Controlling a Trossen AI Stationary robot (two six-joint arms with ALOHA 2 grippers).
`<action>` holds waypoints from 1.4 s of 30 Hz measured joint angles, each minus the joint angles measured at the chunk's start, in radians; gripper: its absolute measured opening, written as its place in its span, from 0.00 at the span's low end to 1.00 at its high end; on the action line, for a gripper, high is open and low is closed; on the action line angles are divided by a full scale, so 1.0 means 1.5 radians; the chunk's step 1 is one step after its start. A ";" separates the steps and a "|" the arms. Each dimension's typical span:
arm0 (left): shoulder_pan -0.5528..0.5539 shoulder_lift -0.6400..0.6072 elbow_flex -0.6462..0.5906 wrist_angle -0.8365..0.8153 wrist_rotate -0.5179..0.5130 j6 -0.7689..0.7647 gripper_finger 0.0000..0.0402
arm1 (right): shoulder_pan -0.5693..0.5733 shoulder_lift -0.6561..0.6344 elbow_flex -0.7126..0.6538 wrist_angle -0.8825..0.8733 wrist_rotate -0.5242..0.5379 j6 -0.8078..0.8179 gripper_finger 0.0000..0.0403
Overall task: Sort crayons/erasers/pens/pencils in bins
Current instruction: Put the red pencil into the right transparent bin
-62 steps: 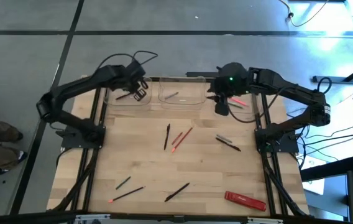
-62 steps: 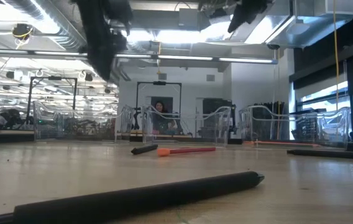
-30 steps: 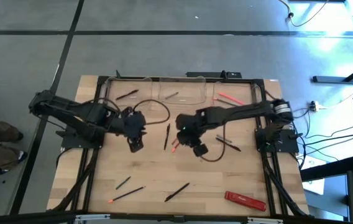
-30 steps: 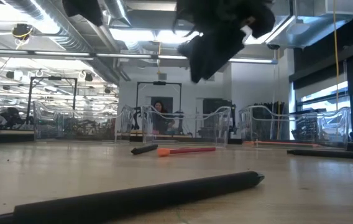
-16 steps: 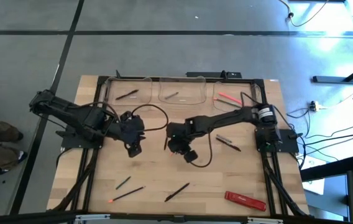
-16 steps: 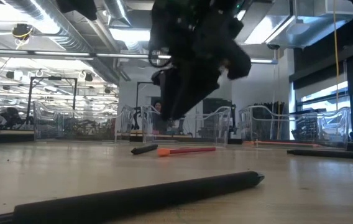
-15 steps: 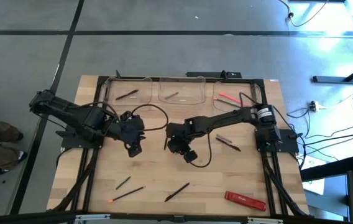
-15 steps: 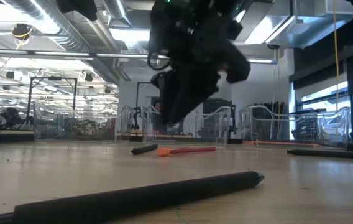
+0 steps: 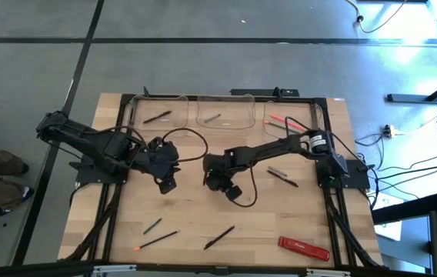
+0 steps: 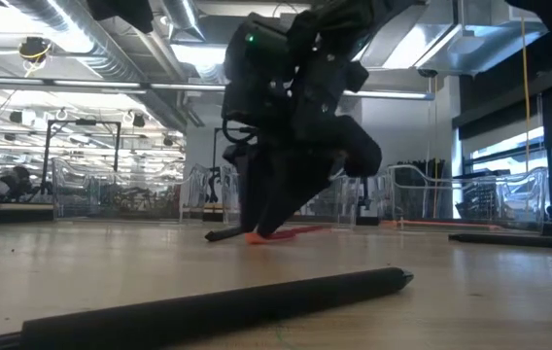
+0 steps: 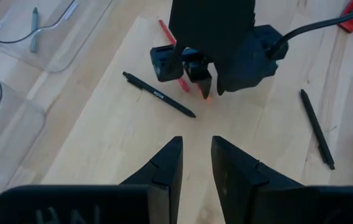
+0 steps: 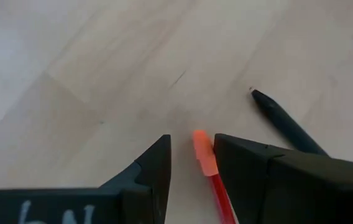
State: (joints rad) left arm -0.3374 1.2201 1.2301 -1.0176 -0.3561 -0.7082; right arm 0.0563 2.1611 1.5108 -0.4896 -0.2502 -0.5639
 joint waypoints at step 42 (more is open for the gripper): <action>0.000 0.001 0.000 0.001 -0.004 0.002 0.19 | -0.002 -0.058 -0.003 -0.087 0.081 0.204 0.11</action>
State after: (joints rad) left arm -0.3371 1.2209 1.2301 -1.0162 -0.3622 -0.7052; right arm 0.0536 2.0738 1.5066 -0.6194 -0.1290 -0.2583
